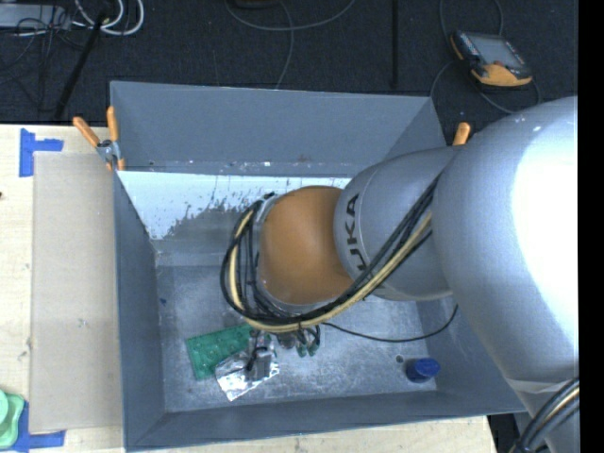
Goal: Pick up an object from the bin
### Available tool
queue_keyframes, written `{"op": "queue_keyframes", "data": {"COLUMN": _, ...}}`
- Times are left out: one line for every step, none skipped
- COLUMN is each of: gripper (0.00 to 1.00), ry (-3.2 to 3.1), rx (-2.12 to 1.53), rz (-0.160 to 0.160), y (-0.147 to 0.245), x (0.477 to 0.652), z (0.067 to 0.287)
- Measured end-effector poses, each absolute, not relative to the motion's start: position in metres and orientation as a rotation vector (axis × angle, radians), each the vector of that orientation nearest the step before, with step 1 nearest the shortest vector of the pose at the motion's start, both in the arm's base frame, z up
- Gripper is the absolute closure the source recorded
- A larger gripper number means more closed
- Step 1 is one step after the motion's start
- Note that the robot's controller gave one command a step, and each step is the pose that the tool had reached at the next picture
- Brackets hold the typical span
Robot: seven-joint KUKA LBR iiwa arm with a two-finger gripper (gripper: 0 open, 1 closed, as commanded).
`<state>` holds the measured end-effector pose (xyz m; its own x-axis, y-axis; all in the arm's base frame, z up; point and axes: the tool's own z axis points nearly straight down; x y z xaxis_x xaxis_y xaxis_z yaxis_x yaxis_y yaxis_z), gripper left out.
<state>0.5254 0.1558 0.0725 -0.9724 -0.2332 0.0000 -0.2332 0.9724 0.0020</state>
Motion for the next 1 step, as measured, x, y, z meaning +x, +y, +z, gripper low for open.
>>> {"op": "queue_keyframes", "data": {"gripper": 1.0, "ry": -3.136, "rx": 0.297, "rz": -0.003, "y": 0.1561, "x": 0.5313, "z": 0.1934}}
